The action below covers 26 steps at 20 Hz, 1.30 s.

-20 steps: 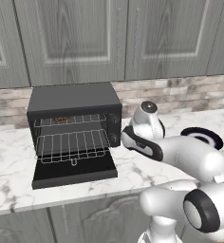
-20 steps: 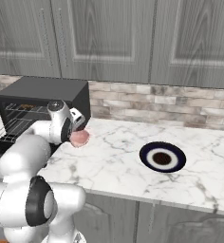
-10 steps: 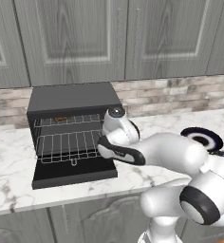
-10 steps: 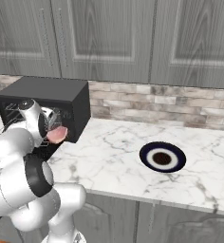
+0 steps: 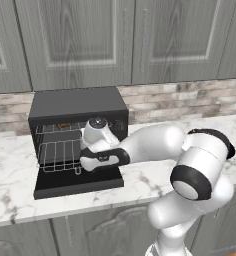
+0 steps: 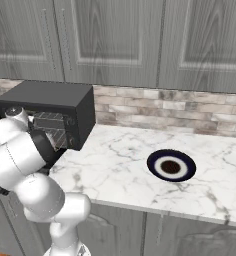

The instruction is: Open the toaster oven door. Place the bread on the top rack in the toaster oven and place the steak on the bottom rack.

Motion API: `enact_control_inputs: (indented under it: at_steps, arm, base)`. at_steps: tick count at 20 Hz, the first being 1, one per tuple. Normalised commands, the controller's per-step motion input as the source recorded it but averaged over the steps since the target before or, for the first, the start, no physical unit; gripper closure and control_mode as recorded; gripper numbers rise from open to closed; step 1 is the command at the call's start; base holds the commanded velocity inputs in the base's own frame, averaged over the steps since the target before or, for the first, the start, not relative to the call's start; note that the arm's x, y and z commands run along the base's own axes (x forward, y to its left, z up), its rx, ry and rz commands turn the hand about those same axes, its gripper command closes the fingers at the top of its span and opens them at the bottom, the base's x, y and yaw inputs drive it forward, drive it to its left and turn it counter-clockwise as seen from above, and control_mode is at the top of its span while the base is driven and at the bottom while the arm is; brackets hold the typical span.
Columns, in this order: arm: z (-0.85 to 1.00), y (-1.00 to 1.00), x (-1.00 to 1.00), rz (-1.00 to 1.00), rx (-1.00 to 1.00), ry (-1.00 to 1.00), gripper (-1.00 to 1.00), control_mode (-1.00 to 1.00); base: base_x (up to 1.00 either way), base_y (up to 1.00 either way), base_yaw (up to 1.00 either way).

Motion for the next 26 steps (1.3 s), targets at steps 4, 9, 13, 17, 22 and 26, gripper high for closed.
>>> enact_control_inputs:
  at_steps: [4,9,13,17,22,26]
  arm:
    - [-0.32,0.68,0.43,0.25,0.0,0.01,1.0,-1.0]
    - [-0.37,0.4,0.44,0.17,0.0,0.0,1.0,-1.0]
    - [-0.12,0.14,0.01,0.14,0.0,0.0,-1.0,-1.0]
    - [0.11,0.33,-0.11,0.12,0.0,0.0,-1.0,-1.0]
    - [0.09,0.21,-0.54,0.33,-0.09,0.02,-1.0,-1.0]
    - [-0.18,0.0,-0.07,0.46,-0.31,0.14,-1.0,-1.0]
  base:
    - [0.0,0.0,0.0]
    - [0.0,0.0,0.0]
    - [0.0,0.0,0.0]
    - [0.0,0.0,0.0]
    - [0.0,0.0,0.0]
    - [0.0,0.0,0.0]
